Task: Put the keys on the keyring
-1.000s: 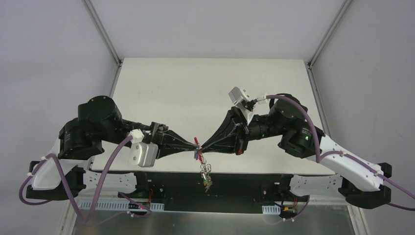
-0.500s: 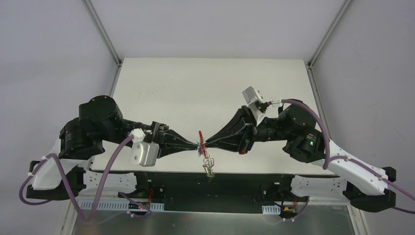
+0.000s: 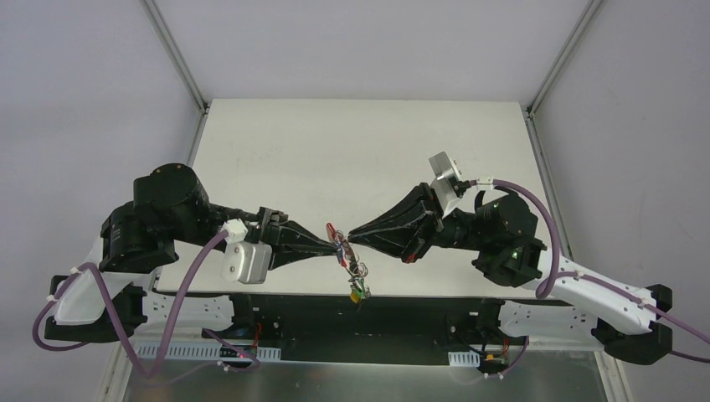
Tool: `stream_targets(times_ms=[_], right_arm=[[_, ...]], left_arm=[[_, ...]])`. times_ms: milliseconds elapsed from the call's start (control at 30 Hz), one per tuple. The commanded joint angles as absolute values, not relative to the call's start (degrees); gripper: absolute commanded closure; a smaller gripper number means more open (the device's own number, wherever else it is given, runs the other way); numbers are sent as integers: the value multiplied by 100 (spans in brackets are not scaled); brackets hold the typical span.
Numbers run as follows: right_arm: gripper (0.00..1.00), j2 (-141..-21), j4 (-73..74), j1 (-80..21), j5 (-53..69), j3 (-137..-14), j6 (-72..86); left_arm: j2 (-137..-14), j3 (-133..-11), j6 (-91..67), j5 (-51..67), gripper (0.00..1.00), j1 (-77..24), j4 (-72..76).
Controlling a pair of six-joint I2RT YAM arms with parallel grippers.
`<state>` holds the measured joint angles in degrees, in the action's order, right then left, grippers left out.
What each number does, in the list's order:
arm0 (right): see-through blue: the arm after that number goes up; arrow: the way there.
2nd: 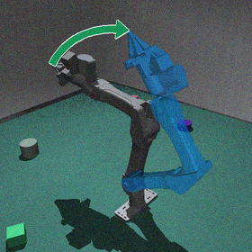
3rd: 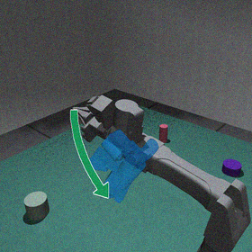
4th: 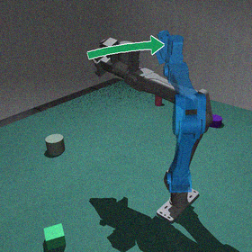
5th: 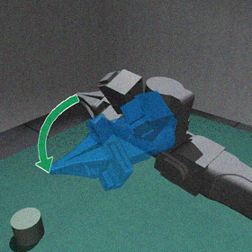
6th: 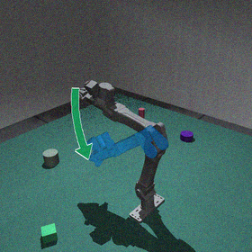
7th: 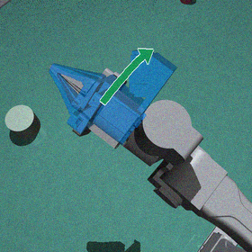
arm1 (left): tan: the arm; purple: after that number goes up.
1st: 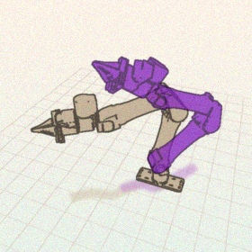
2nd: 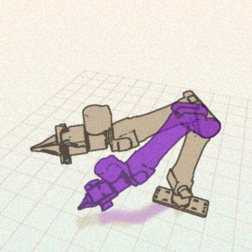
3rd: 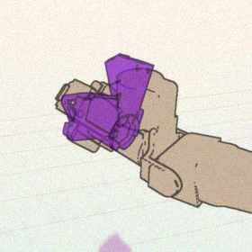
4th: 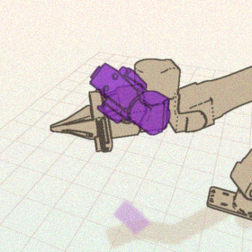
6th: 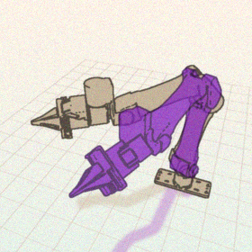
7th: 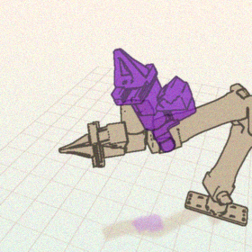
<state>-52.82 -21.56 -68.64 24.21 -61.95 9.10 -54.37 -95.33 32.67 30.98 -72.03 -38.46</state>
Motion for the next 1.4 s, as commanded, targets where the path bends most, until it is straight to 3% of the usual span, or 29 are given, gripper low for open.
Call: stream_targets(times_ms=[0, 600, 967, 1367], right_arm=[[100, -5100, -3440, -6909, 1820, -6150, 1067], [100, -5347, -3948, -7397, 896, -6248, 600], [100, -5205, -3742, -7458, 816, -6249, 292], [100, -5069, -3498, -7471, 995, -6223, 37]], left_arm=[[-5425, -9634, 3281, 3143, 100, -7244, -3702], [-5100, -8236, 3383, 1819, 100, -7243, -1504], [-4661, -8083, 3111, 1793, 79, -7242, -1462], [-4341, -7928, 2493, 1509, 78, -7247, -999]])
